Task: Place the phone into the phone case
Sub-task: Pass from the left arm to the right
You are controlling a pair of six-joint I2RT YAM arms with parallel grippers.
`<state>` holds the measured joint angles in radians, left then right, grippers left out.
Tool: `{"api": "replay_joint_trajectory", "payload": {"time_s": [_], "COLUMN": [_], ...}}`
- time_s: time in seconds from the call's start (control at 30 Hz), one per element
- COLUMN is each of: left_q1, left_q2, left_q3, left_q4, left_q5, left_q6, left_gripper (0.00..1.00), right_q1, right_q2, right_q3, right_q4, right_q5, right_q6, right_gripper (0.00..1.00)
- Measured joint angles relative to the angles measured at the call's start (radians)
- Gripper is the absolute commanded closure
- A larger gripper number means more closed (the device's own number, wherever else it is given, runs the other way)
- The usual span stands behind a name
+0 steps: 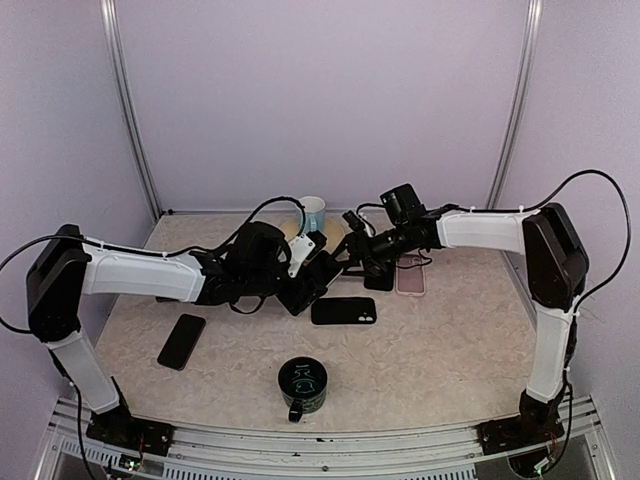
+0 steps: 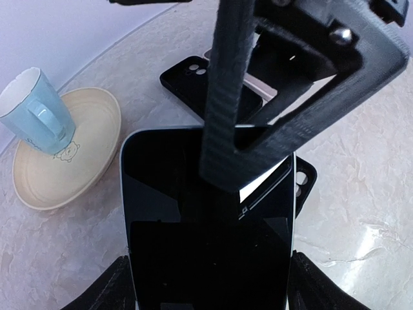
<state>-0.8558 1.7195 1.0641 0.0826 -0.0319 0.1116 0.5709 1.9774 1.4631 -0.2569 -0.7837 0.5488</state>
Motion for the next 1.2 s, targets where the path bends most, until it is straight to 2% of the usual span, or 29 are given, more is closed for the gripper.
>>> {"api": "replay_joint_trajectory", "payload": {"time_s": [0.2, 0.33, 0.47, 0.67, 0.77, 0.83, 0.93, 1.0, 1.2], "left_q1": [-0.027, -0.039, -0.043, -0.045, -0.048, -0.050, -0.054, -0.055, -0.055], "left_q2": [0.000, 0.004, 0.008, 0.013, 0.016, 0.017, 0.017, 0.017, 0.016], "left_q3": [0.004, 0.008, 0.008, 0.008, 0.008, 0.010, 0.014, 0.015, 0.013], "left_q4": [0.004, 0.007, 0.006, 0.006, 0.002, 0.002, -0.004, -0.004, -0.008], "left_q5": [-0.006, -0.011, -0.021, -0.037, -0.039, -0.042, -0.048, -0.051, -0.055], "left_q6": [0.033, 0.053, 0.062, 0.076, 0.076, 0.077, 0.077, 0.076, 0.070], "left_gripper": [1.00, 1.00, 1.00, 1.00, 0.99, 0.89, 0.60, 0.45, 0.14], "right_q1": [0.000, 0.000, 0.000, 0.001, 0.002, 0.002, 0.002, 0.002, -0.009], "right_q2": [0.016, 0.018, 0.021, 0.022, 0.023, 0.023, 0.023, 0.023, 0.019], "right_q3": [0.000, 0.000, 0.000, -0.001, -0.004, -0.005, -0.010, -0.014, -0.049], "right_q4": [0.007, 0.024, 0.035, 0.044, 0.044, 0.045, 0.048, 0.058, 0.117], "right_q5": [-0.036, -0.073, -0.109, -0.146, -0.157, -0.167, -0.175, -0.182, -0.191], "right_q6": [0.011, 0.018, 0.022, 0.019, 0.003, -0.005, -0.006, -0.005, 0.013], "right_gripper": [0.45, 0.62, 0.74, 1.00, 1.00, 1.00, 1.00, 1.00, 1.00]}}
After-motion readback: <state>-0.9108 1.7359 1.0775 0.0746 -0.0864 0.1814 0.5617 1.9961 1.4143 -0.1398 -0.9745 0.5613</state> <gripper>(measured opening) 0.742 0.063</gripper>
